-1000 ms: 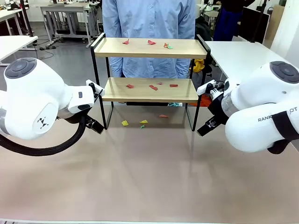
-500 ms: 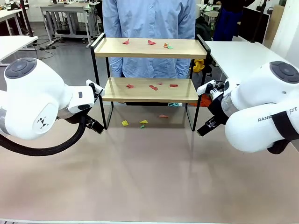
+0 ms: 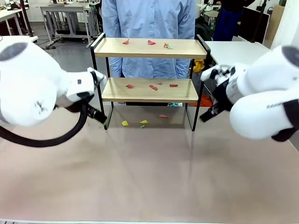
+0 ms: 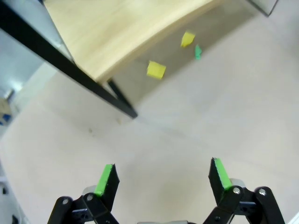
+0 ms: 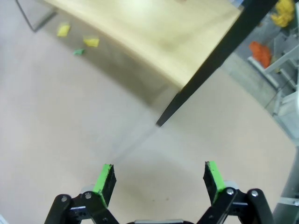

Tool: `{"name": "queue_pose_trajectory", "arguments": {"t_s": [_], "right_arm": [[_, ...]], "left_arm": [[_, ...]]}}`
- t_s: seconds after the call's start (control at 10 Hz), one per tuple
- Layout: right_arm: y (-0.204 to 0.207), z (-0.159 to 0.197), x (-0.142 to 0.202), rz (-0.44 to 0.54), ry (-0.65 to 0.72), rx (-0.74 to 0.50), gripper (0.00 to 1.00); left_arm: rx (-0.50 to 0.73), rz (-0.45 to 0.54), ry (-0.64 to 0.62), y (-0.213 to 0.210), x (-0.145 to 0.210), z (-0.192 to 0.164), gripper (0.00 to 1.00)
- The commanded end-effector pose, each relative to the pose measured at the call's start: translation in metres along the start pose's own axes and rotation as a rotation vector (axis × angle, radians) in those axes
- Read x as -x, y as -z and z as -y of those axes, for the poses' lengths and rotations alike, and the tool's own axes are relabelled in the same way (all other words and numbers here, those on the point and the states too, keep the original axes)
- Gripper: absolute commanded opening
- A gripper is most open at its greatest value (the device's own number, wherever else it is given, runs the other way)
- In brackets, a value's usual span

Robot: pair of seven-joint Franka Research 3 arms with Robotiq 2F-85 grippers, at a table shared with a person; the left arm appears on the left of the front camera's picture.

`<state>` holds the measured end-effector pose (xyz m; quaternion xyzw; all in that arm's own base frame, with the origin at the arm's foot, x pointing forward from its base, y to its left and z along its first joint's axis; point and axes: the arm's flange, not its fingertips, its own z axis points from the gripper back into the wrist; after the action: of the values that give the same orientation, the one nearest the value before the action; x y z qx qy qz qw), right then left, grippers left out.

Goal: Clean the shelf.
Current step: Pick up the Duster handed by the human.

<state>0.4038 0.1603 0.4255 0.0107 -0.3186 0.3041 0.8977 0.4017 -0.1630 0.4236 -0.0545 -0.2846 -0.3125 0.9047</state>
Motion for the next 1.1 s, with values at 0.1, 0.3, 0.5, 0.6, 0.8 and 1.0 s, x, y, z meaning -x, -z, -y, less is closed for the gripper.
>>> {"name": "queue_pose_trajectory", "arguments": {"t_s": [0.1,0.3,0.5,0.6,0.8,1.0], "right_arm": [[-0.072,0.048,-0.032,0.072,0.018,-0.036,1.00],[-0.107,0.094,-0.031,0.137,-0.040,-0.139,1.00],[-0.114,0.141,-0.019,0.215,-0.090,-0.257,1.00],[-0.110,0.161,-0.009,0.256,-0.123,-0.310,1.00],[-0.086,0.194,0.011,0.331,-0.170,-0.387,1.00],[-0.066,0.203,0.023,0.388,-0.142,-0.421,1.00]], "left_arm": [[0.150,0.055,0.046,-0.085,-0.040,-0.048,1.00],[0.296,0.095,0.142,-0.122,-0.048,-0.084,1.00],[0.503,0.186,0.268,-0.133,-0.036,-0.136,1.00],[0.568,0.260,0.296,-0.133,-0.023,-0.165,1.00],[0.619,0.421,0.341,-0.129,0.007,-0.210,1.00],[0.612,0.510,0.343,-0.119,0.023,-0.220,1.00]]}}
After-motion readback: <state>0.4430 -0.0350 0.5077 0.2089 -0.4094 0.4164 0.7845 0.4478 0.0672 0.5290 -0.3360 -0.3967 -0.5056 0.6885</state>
